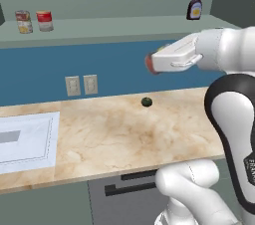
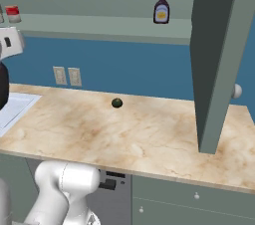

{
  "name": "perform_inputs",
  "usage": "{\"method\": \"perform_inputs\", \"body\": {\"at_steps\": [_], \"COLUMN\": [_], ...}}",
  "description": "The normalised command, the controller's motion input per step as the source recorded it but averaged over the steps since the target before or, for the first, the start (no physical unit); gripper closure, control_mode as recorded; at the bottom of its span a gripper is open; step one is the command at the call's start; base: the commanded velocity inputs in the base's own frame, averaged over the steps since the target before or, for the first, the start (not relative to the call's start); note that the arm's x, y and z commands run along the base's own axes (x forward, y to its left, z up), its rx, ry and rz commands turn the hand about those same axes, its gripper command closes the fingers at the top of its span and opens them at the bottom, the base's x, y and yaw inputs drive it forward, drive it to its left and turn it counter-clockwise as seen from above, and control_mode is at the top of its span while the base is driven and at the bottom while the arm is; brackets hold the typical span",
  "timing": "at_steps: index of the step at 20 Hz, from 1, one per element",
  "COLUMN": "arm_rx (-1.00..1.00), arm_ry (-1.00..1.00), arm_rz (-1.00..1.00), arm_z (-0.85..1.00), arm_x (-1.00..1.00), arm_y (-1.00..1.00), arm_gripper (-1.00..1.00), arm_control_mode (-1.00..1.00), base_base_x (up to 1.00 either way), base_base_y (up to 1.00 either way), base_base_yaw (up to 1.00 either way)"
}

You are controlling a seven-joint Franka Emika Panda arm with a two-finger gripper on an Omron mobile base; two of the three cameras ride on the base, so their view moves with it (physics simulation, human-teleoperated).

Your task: Pick the cans from the counter and place them in their designated side in the cabinet.

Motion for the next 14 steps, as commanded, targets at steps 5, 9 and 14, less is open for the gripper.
{"method": "perform_inputs", "body": {"at_steps": [5,9,14], "arm_rx": [0.03,0.03,0.02], "arm_ry": [-0.06,-0.06,-0.03], "arm_rz": [0.02,0.01,0.01], "arm_z": [0.07,0.06,0.06], "arm_x": [0.07,0.1,0.14], "arm_y": [0.12,0.12,0.09], "arm_gripper": [1.0,1.0,1.0], "arm_control_mode": [-1.0,-1.0,-1.0], "base_base_x": [0.0,0.0,0.0], "base_base_y": [0.0,0.0,0.0], "base_base_yaw": [0.0,0.0,0.0]}}
